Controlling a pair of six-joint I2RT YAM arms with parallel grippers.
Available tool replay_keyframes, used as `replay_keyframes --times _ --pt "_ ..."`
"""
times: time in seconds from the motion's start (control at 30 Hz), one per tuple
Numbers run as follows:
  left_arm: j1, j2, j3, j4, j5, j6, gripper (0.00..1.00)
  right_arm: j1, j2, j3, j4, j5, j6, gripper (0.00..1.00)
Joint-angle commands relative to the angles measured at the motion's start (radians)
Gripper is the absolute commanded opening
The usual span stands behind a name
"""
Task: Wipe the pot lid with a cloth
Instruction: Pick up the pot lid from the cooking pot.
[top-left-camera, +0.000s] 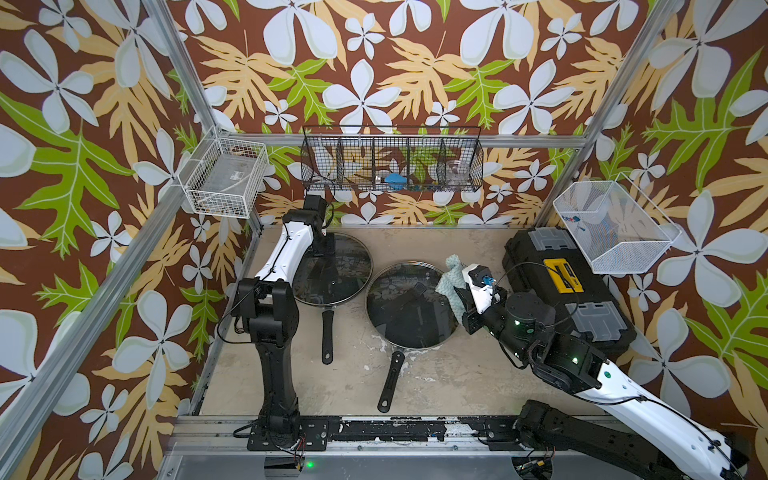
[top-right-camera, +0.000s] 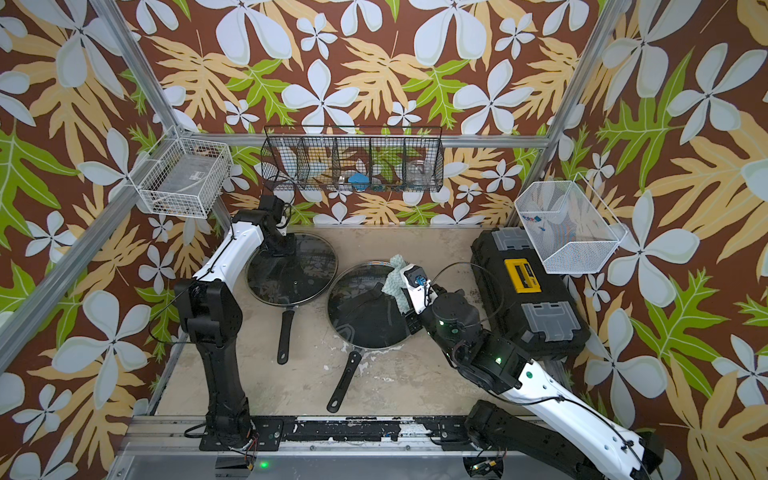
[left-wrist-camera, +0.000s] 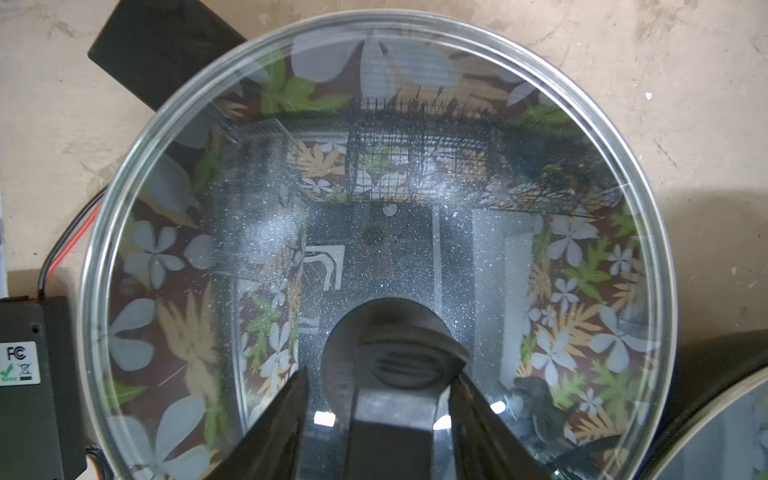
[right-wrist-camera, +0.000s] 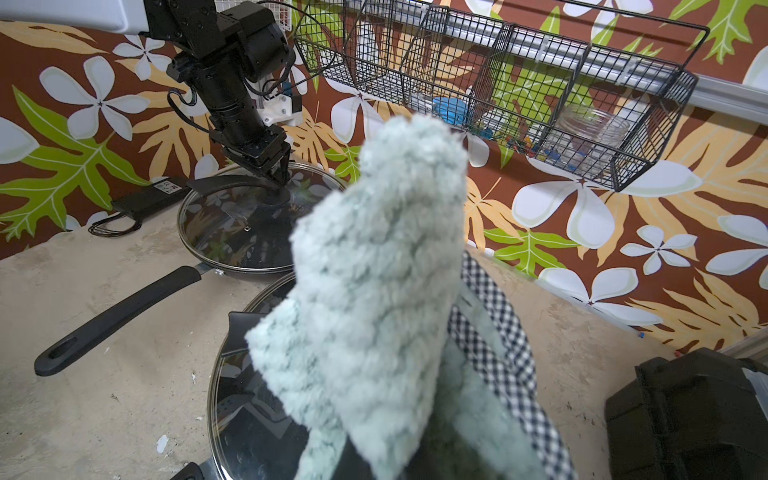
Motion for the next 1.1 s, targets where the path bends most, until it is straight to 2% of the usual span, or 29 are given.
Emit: replay_keyframes --times 0.0,0.2,0.4,0.53,0.6,0.77,0.93,1.07 --pt "0.002 0.011 -0.004 -0.019 0.045 0.004 0.57 0.0 0.003 0.005 0.011 0.013 -0.002 0.0" --pt "-0.006 0.021 -0.018 -0.018 0.036 0.001 0.59 0.0 -0.007 0.001 0.003 0.019 -0.002 0.0" --pt "-0.032 0.022 -0.048 -0.027 -0.012 0.0 0.47 -0.001 -0.013 -0.004 0.0 0.022 -0.002 0.0" --pt "-0.034 0.017 -0.054 -0.027 -0.038 0.001 0.43 -0.001 -0.015 -0.004 -0.001 0.021 0.0 0.0" --pt "-0.034 0.026 -0.046 -0.028 -0.03 0.001 0.39 -0.001 -0.015 -0.003 -0.004 0.023 0.0 0.0" --pt "-0.032 0.033 -0.054 -0.024 -0.003 0.005 0.35 -0.001 -0.019 -0.001 -0.008 0.029 0.0 0.0" --pt "-0.025 0.047 -0.048 -0.024 0.017 0.005 0.22 -0.001 -0.021 -0.005 -0.011 0.033 0.005 0.0" --pt "-0.025 0.038 -0.058 -0.022 0.019 0.005 0.0 -0.001 -0.026 -0.007 -0.012 0.043 0.003 0.0"
